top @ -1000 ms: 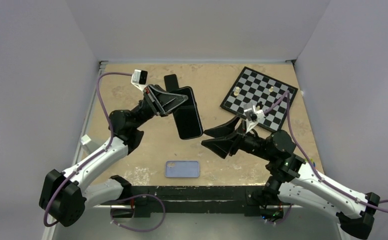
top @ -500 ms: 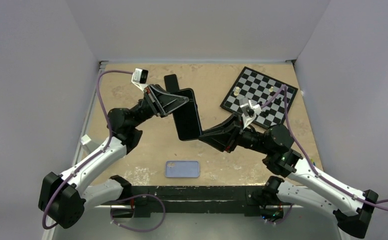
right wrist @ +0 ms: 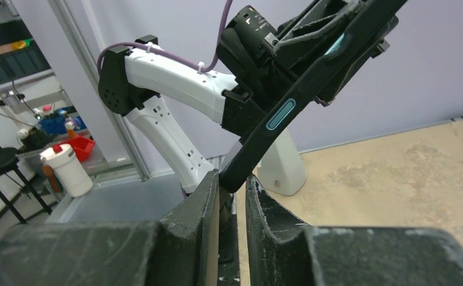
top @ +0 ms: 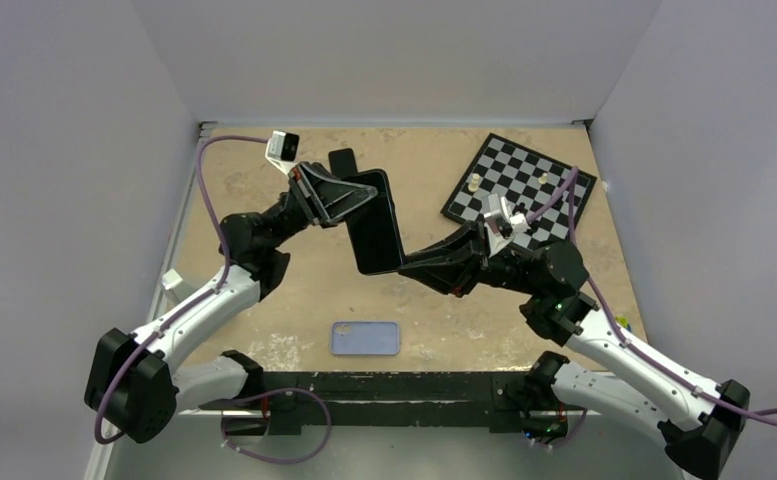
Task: Take the phone out of the phone case
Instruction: Remove the phone case from the phone.
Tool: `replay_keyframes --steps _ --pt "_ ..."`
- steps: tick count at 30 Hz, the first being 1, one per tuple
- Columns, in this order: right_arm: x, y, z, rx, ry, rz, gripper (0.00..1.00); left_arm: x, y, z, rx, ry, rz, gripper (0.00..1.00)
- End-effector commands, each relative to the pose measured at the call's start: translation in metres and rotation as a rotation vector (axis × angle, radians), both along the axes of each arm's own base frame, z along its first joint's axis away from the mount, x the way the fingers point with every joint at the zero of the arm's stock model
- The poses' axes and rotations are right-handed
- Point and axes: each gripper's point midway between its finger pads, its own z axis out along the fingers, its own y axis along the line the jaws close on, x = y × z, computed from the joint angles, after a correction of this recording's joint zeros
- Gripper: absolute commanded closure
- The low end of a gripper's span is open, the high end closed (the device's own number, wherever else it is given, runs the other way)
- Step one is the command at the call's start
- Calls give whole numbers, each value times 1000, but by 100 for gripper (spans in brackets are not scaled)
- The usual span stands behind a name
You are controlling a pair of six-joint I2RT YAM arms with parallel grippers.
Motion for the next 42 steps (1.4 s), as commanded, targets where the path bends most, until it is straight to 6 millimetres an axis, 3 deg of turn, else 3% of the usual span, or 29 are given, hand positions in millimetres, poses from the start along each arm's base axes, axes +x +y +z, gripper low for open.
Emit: replay_keyframes --steps 1,6,16,22,23,26,32,38,42 --pt "19 4 -19 -54 -135 -45 100 -43 21 55 -158 -108 -116 100" --pt "28 9 -26 -83 -167 -45 100 -52 24 60 -174 -147 -146 100" --pt "56 -1 -43 -123 -131 -140 100 -54 23 59 -186 -151 -189 100" --pt "97 -17 -50 -150 122 -354 100 -55 19 55 -144 -179 -159 100" --pt "102 -21 -51 -128 223 -391 94 -53 18 53 -127 -186 -138 100" --pt "85 -20 -49 -91 367 -325 73 -46 14 45 -63 -194 -64 100" --pt "45 -28 -30 -5 492 -189 48 -25 14 30 40 -228 142 100" --pt "21 -37 -12 56 485 -110 46 -11 12 17 106 -212 219 100" --pt "5 -33 1 103 442 0 55 -9 10 15 113 -207 217 100"
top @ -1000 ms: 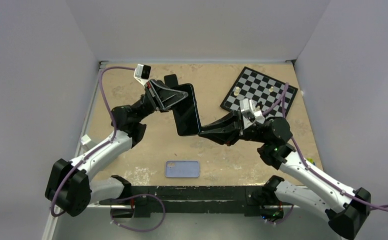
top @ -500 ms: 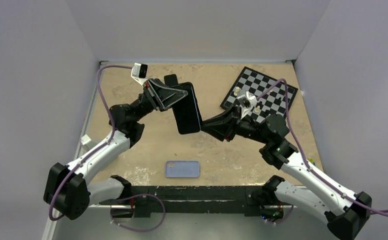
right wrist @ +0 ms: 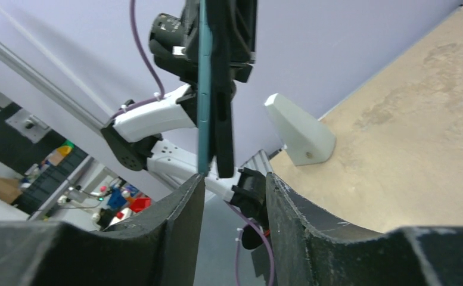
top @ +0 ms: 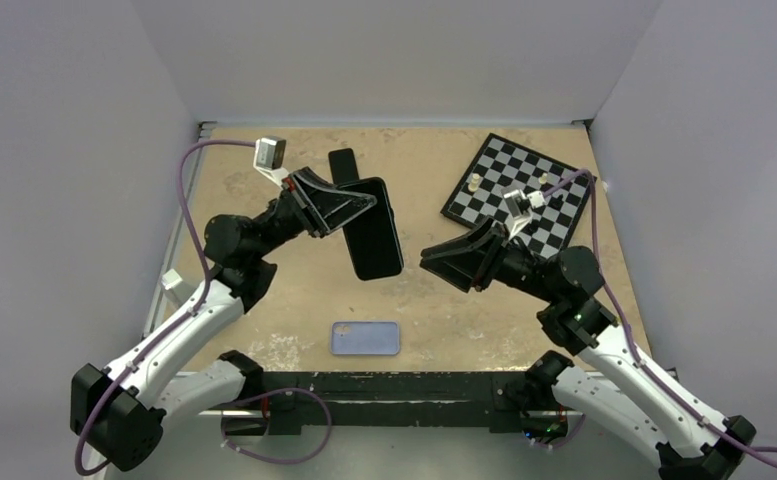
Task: Take the phone out of the phone case
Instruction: Remove the phone case from the phone.
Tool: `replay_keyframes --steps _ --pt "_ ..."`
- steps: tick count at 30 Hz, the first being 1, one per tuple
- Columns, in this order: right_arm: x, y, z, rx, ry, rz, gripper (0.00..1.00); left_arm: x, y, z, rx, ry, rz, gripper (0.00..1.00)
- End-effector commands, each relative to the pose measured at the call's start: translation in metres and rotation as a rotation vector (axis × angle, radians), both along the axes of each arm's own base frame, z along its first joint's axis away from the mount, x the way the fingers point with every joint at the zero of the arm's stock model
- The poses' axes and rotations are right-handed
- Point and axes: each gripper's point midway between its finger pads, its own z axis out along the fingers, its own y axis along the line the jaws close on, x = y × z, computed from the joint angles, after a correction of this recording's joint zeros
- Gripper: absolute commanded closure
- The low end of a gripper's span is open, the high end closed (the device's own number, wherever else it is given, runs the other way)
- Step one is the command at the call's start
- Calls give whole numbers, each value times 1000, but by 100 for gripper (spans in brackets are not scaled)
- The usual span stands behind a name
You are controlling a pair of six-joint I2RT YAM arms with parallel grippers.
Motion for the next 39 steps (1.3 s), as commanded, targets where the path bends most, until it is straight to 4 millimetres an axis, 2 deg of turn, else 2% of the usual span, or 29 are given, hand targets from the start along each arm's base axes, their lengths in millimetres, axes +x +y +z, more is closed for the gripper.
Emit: replay_keyframes --steps 1,5,9,17,19,22,24,30,39 --pt "-16 3 19 105 -24 103 56 3 4 14 -24 -44 48 100" --pt "-19 13 15 91 -50 134 57 4 4 14 -30 -32 49 100" --pt "-20 16 18 124 -61 138 62 6 5 14 -33 -12 51 100" --pt "-18 30 15 101 -48 149 76 6 5 11 -22 -7 54 100" --pt "-16 28 14 85 -52 125 76 5 5 9 -12 -7 60 100" --pt "-15 23 14 61 -57 83 70 6 7 7 9 -7 86 100" --pt "-17 20 15 63 -56 75 69 7 7 5 23 -5 100 100" --pt "-21 29 17 83 -50 121 70 7 8 5 30 -9 107 100" --pt "-14 41 13 85 -33 135 71 7 7 4 25 3 102 100"
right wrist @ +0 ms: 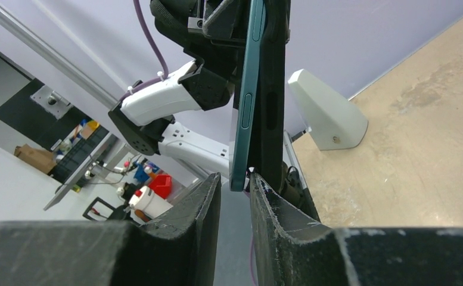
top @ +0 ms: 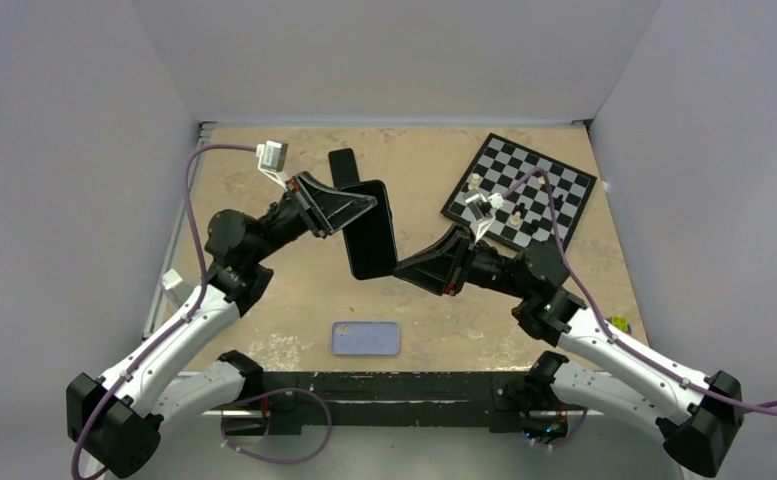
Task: Take the phone out of the phone case
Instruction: Remove the phone case from the phone.
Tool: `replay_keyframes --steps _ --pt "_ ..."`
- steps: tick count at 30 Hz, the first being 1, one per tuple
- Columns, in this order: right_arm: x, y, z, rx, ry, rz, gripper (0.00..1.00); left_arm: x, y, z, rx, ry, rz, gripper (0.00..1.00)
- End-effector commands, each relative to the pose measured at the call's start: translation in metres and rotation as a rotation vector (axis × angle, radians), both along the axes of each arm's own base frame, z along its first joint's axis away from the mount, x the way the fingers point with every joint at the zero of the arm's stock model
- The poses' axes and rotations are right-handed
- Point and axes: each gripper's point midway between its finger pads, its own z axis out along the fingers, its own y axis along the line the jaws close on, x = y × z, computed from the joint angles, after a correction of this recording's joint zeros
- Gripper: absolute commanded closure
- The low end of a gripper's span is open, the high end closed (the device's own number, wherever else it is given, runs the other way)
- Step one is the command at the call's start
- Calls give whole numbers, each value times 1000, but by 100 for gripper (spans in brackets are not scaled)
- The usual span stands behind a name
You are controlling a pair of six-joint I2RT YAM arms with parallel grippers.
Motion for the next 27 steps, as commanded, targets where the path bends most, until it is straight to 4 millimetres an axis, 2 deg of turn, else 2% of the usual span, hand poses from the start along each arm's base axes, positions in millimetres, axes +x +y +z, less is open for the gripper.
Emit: replay_keyframes --steps 1,5,13,18,20,27 --pt "2 1 29 71 -51 -10 71 -10 8 32 -76 -86 12 100" --pt "9 9 31 68 -46 -14 71 -8 5 26 -82 -61 -10 100" --pt "42 31 34 37 -20 -58 73 -9 -4 8 -44 -23 -65 100" --pt "50 36 31 42 12 -36 93 -15 -9 -2 24 -26 -107 100" --pt "49 33 29 50 19 -29 100 -16 -9 -8 59 -33 -104 89" --pt "35 19 32 100 22 20 100 -20 -12 -23 109 -32 -147 45"
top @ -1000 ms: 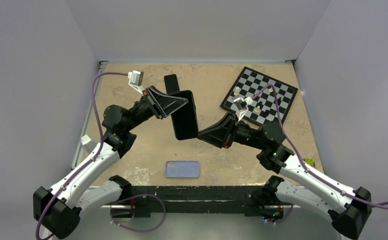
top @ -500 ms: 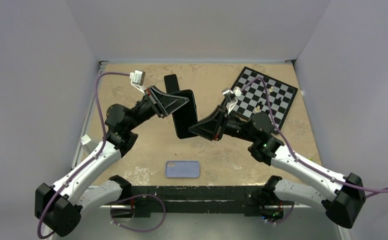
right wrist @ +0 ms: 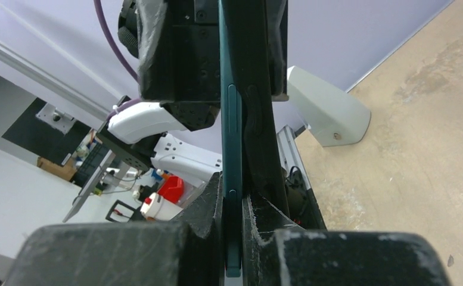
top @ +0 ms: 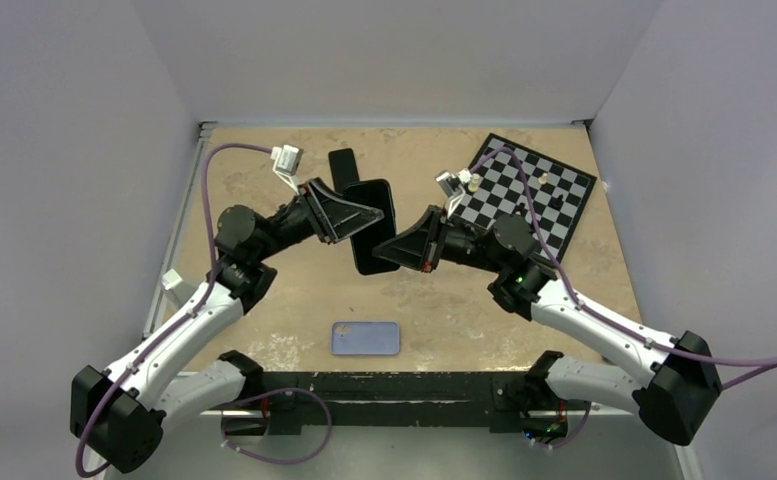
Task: Take the phone out of the phone case
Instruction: Remove the phone case from the phone.
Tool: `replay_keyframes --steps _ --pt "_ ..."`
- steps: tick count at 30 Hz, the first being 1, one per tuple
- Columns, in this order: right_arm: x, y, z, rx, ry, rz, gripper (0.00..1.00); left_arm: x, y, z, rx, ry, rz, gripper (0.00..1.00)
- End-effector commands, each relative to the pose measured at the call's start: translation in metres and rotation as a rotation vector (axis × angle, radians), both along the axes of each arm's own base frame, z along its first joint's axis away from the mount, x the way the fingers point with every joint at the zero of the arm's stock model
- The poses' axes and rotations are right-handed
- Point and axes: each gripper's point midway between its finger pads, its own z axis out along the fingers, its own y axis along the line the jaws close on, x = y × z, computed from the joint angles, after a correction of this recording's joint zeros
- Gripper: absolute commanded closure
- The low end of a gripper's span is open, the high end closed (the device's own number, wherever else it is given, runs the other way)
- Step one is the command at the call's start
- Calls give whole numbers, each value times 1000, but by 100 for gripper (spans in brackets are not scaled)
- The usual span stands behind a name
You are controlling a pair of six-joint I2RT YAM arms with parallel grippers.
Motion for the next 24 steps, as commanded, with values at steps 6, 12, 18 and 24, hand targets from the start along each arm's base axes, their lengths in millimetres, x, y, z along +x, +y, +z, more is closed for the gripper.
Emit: replay_keyframes --steps 6,12,18,24 --pt "-9 -36 39 167 -90 -38 100 -30 -2 -4 81 -84 -131 17" --pt "-13 -50 37 165 -95 -59 100 -31 13 -17 226 -145 -23 15" --pt "-12 -66 38 165 -111 -95 100 -38 24 -28 307 -178 22 28" --pt "-12 -76 40 162 -127 -113 100 -47 16 -35 277 -159 -69 22"
